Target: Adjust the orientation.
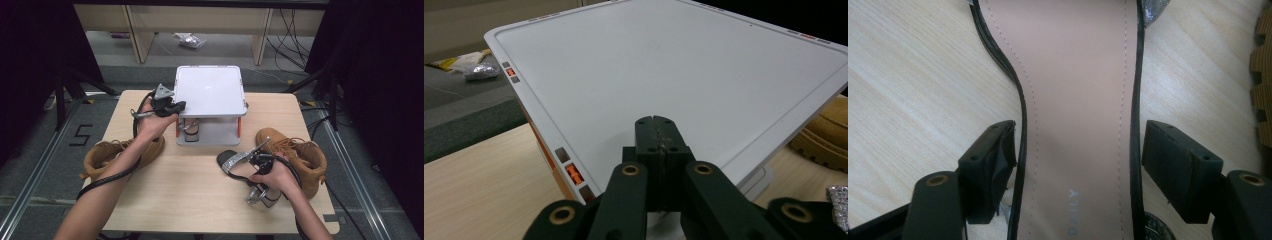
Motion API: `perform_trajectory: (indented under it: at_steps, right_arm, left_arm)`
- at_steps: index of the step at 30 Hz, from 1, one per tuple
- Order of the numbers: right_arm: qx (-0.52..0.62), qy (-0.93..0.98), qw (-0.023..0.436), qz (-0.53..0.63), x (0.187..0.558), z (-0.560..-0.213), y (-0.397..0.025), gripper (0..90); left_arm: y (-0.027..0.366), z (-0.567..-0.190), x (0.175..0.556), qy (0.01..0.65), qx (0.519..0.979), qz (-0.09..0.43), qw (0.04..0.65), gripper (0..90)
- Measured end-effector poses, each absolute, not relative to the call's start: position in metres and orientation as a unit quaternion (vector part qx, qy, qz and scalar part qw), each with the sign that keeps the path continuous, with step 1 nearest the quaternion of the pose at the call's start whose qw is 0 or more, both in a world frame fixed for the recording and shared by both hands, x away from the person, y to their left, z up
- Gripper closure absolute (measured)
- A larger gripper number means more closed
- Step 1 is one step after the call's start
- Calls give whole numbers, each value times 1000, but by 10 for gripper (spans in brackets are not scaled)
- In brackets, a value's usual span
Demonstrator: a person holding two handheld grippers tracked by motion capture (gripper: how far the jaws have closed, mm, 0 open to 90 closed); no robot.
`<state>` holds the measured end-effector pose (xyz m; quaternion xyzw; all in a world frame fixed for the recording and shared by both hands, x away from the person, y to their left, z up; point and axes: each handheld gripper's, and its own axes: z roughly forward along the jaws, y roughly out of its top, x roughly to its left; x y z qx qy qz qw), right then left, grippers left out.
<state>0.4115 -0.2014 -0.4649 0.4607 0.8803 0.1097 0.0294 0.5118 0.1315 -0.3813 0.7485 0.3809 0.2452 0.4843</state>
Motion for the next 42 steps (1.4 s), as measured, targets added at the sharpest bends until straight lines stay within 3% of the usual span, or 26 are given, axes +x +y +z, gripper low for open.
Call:
perform_trajectory:
  at_steps: [10,23,42]
  right_arm:
    - [451,888,15,93,412,-470,-200,318]
    - [450,890,11,75,415,-472,-197,412]
    - [495,866,3,74,415,-472,-193,431]
  left_arm:
    - [132,-381,512,381,749,245,484,895]
    - [132,-381,512,380,750,245,483,895]
    - [132,-381,512,380,750,245,483,895]
